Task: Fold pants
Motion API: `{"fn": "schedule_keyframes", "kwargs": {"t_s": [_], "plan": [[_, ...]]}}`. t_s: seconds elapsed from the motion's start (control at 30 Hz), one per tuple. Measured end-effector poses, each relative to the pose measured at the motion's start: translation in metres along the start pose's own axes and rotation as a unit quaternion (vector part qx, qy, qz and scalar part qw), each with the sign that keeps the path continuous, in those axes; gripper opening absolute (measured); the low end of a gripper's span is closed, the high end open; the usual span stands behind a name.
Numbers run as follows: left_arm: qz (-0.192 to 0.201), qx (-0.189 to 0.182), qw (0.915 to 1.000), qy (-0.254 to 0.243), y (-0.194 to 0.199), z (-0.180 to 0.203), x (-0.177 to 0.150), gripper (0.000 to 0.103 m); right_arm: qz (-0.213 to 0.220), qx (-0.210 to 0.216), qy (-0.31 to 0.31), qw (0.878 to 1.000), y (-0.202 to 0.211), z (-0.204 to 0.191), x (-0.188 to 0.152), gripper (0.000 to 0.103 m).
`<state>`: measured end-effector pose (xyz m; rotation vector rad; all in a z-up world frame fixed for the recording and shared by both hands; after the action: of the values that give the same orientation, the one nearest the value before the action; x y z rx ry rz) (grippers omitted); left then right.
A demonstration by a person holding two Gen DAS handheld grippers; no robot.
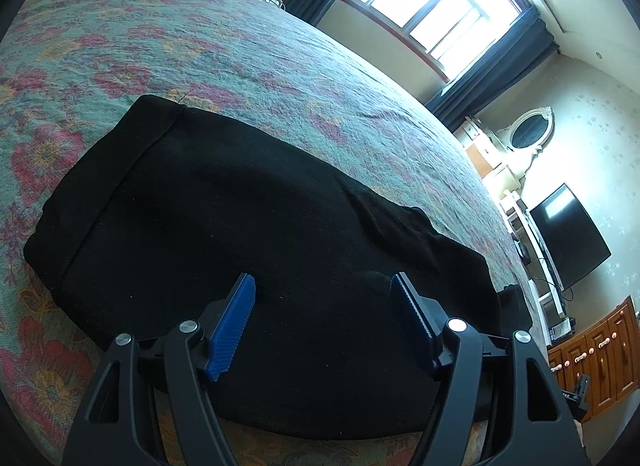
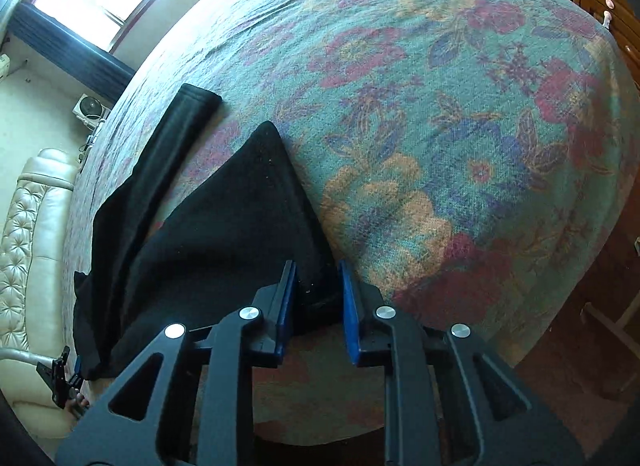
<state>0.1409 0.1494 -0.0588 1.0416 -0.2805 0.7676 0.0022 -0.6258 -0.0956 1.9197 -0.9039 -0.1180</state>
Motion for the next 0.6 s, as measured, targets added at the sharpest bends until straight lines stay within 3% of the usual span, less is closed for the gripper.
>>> {"fn": "schedule_keyframes", "kwargs": {"t_s": [0.1, 0.17, 0.23, 0.3, 0.37, 0.47, 0.6], "plan": [[0.001, -0.005, 1.0000, 0.003, 0.001, -0.001, 0.001, 0.069, 0.080, -0.069, 0.004, 0.994, 0.031, -0.008, 0.019, 0.031], [0.009, -0.009, 0.9999, 0.006, 0.002, -0.003, 0.001, 0.069, 0.123, -0.017, -0.008, 0.992, 0.045, -0.027, 0.033, 0.051], [0.018, -0.015, 0.9997, 0.012, 0.004, -0.005, 0.002, 0.069, 0.136, 0.073, -0.037, 0.987, 0.033, -0.053, 0.050, 0.060], [0.022, -0.016, 0.9995, 0.015, 0.005, -0.007, 0.001, 0.069, 0.120, 0.143, -0.072, 0.980, 0.003, -0.074, 0.065, 0.060], [0.025, -0.018, 0.9994, 0.018, 0.007, -0.008, 0.001, 0.069, 0.102, 0.163, -0.093, 0.977, -0.034, -0.093, 0.080, 0.060], [0.026, -0.015, 0.9992, 0.025, 0.010, -0.014, 0.003, 0.069, 0.075, 0.147, -0.114, 0.980, -0.081, -0.107, 0.091, 0.048], [0.033, -0.014, 0.9987, 0.037, 0.015, -0.026, 0.005, 0.069, 0.060, 0.109, -0.145, 0.982, -0.121, -0.112, 0.095, 0.048]]}}
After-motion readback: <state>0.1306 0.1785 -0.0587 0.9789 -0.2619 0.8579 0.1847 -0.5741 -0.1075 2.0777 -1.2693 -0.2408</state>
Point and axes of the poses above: each gripper's, at about its wrist camera, not at the fingertips, and y roughly against the way its jaws point, z to its right, x to its top, the point moved 4 cm from there along -y, roughly the way its jaws point, and after that the axes turned 4 degrees about x, right-handed, at the moved point
